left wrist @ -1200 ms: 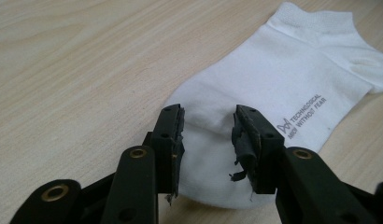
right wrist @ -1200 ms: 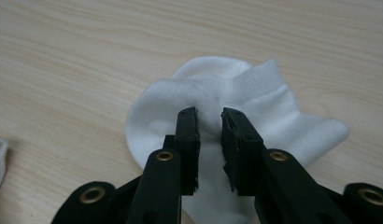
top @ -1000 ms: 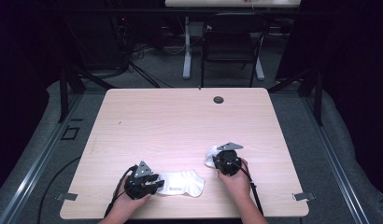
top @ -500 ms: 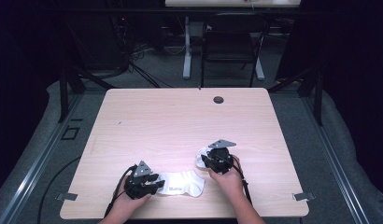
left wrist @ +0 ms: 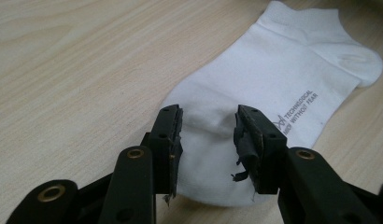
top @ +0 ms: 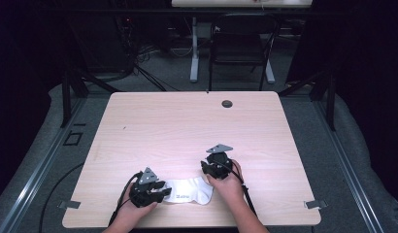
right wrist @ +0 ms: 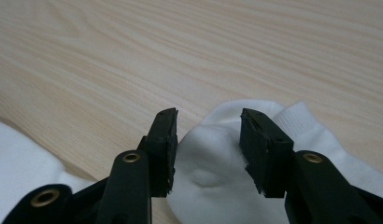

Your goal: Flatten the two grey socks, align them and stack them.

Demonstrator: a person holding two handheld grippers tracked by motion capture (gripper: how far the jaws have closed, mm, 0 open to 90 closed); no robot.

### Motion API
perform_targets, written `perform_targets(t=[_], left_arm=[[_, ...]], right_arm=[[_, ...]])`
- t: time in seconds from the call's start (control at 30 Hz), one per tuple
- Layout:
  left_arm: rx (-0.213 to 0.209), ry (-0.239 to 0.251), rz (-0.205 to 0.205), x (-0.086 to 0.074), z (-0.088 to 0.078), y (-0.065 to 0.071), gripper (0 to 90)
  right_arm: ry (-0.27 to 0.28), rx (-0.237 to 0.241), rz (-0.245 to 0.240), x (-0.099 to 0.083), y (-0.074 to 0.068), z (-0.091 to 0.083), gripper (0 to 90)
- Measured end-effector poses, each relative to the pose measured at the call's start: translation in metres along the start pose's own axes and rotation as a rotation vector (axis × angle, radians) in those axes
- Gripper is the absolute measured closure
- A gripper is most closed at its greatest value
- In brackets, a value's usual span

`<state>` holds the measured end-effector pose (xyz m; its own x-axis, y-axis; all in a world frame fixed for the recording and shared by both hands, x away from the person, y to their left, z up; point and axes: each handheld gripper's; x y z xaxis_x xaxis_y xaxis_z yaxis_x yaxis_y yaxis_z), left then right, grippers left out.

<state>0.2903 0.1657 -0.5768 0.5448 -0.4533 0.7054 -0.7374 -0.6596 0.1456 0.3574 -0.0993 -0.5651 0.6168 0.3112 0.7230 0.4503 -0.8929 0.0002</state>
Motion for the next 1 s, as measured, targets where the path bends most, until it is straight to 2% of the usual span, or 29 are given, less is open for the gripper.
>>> perform_targets(t=[0.07, 0.2, 0.37, 0.63, 0.73, 1.0], left_arm=[[-0.001, 0.001, -0.003, 0.000, 0.000, 0.000, 60.2], [-0.001, 0.001, -0.001, 0.000, 0.001, 0.000, 60.2], [-0.001, 0.001, -0.001, 0.000, 0.001, 0.000, 60.2], [0.002, 0.009, -0.003, 0.000, 0.000, 0.000, 60.1], [0.001, 0.013, -0.011, 0.001, -0.001, -0.001, 60.1], [0.005, 0.025, -0.013, 0.003, -0.003, -0.003, 59.5]], right_arm=[[-0.026, -0.005, 0.000, -0.001, 0.001, 0.002, 59.8], [-0.066, -0.010, -0.011, -0.003, 0.003, 0.005, 74.1], [-0.063, -0.008, -0.020, -0.006, 0.004, 0.004, 84.8], [-0.054, 0.057, -0.057, -0.006, -0.003, 0.001, 86.5], [-0.051, 0.065, -0.074, -0.005, -0.007, -0.001, 86.5], [-0.012, 0.075, -0.082, -0.002, -0.009, -0.007, 86.5]])
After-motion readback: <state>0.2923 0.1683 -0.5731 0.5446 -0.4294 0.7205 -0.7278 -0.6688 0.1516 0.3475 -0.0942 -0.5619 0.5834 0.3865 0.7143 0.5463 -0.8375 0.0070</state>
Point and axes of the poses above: each handheld gripper's, and its own axes: z roughly forward along the jaws, x roughly out of its top, y roughly to its right, and after that the axes turned 4 degrees about -x, right-handed
